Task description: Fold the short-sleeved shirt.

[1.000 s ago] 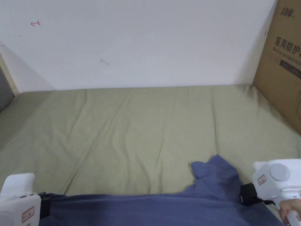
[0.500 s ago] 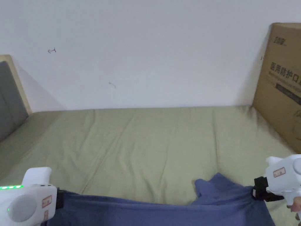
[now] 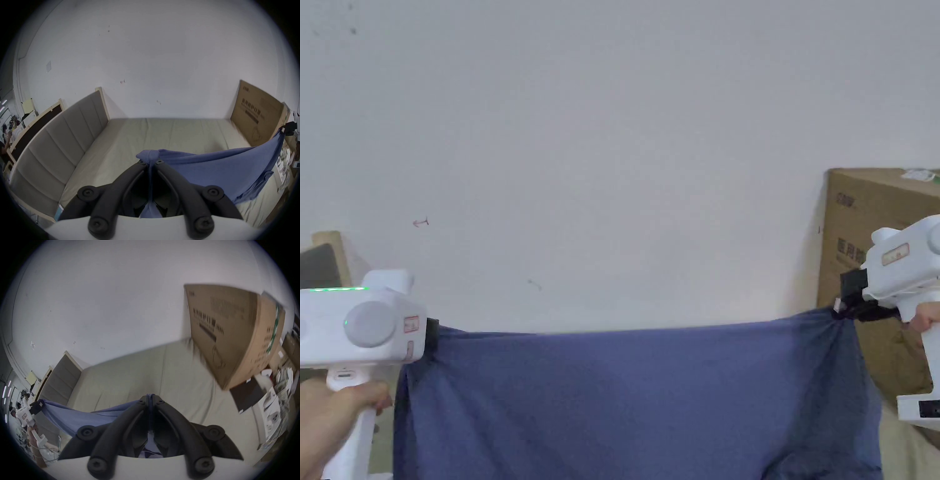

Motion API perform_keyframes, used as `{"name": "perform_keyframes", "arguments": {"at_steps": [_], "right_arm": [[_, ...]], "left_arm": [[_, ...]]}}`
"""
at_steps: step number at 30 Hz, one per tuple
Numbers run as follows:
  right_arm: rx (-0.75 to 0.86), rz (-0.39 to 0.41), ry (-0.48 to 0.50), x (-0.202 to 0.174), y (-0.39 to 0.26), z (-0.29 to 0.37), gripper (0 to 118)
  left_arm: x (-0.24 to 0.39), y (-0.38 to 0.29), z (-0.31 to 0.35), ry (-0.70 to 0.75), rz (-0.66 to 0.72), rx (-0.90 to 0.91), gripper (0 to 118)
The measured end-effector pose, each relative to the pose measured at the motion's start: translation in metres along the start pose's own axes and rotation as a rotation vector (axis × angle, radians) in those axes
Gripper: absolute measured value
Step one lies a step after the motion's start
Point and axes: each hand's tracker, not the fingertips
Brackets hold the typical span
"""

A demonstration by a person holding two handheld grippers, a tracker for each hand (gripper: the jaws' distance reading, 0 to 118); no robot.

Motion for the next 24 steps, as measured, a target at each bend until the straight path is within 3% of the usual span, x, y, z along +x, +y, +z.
{"name": "perform_keyframes", "arguments": {"at_steps": [4, 13, 17, 20, 23, 24], "right_arm": [[0.082, -0.073, 0.021, -0.014, 0.063, 0.007, 4], [0.216, -0.108, 0.003, -0.069, 0.147, 0.040, 4], [0.306, -0.190, 0.004, -0.082, 0.169, 0.070, 4], [0.351, -0.114, -0.035, -0.099, 0.184, 0.090, 4], [0.385, -0.137, 0.027, -0.108, 0.182, 0.107, 4], [0.376, -0.126, 0.005, -0.110, 0.181, 0.108, 4]], "left_arm": [[0.009, 0.059, -0.011, 0.058, -0.003, 0.061, 2], [0.015, 0.177, -0.014, 0.118, 0.025, 0.192, 2], [0.013, 0.208, -0.006, 0.144, 0.023, 0.265, 2], [0.009, 0.225, -0.002, 0.122, 0.059, 0.301, 2], [0.011, 0.232, -0.003, 0.137, 0.045, 0.324, 2], [0.012, 0.230, -0.004, 0.154, 0.022, 0.328, 2]]}}
